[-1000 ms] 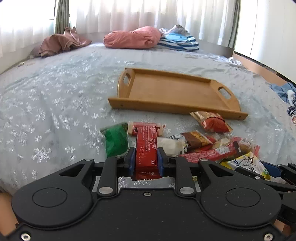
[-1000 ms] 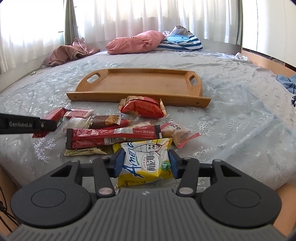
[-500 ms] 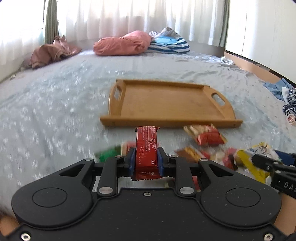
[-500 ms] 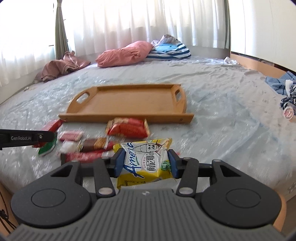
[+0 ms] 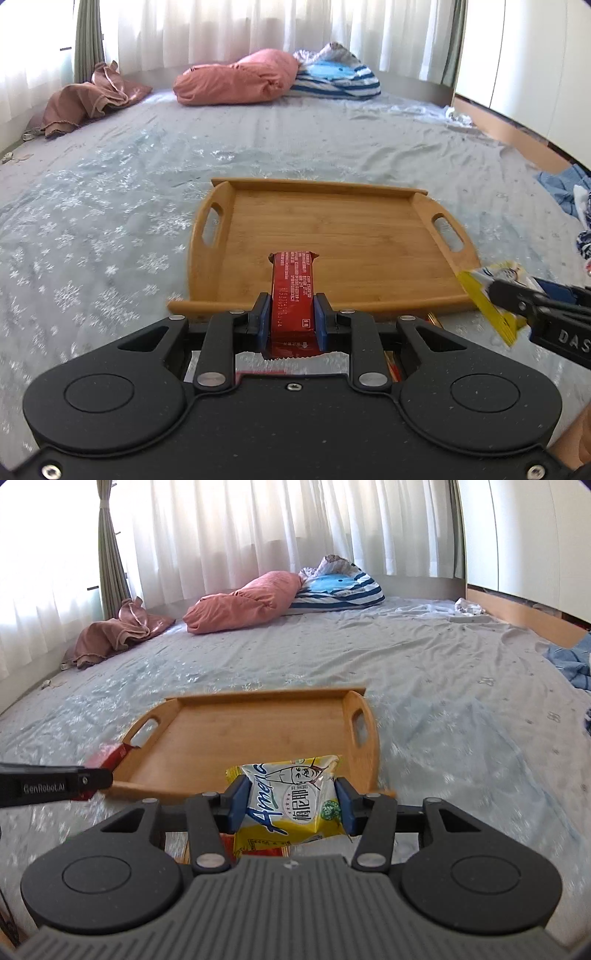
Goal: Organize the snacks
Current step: 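Carry the red bar and yellow pack onto the wooden tray with both tools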
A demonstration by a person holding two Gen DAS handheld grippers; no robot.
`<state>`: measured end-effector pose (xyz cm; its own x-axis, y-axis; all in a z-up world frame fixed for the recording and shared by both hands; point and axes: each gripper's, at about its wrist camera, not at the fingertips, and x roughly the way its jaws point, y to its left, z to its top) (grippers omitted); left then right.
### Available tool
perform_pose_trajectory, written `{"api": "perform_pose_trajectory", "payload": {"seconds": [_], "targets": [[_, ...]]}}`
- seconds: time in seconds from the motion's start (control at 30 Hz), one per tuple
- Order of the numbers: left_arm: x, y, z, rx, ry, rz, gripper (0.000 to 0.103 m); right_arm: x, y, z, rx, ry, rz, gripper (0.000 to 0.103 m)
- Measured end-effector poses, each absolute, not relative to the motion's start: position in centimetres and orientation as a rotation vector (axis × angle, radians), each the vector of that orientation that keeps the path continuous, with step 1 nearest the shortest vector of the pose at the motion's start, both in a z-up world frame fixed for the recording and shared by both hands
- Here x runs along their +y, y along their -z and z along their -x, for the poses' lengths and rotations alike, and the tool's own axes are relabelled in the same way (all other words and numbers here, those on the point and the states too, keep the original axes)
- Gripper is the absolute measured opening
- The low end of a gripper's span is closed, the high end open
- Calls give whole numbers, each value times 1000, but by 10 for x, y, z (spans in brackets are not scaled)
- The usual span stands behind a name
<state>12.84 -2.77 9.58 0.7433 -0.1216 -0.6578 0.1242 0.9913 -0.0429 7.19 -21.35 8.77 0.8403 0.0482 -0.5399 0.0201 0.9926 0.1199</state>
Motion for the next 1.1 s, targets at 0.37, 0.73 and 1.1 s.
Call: {"api": "perform_pose_trajectory", "payload": {"seconds": [0.37, 0.73, 1.1], "targets": [[-40, -59, -214, 848, 82, 35, 23, -218, -65, -163, 676, -3, -187, 53], [-47, -25, -251, 909, 40, 6, 23, -216, -35, -211, 770, 16, -191, 53], [-52, -21, -259, 894, 36, -20, 23, -212, -24, -224, 782, 28, -167, 53]]}}
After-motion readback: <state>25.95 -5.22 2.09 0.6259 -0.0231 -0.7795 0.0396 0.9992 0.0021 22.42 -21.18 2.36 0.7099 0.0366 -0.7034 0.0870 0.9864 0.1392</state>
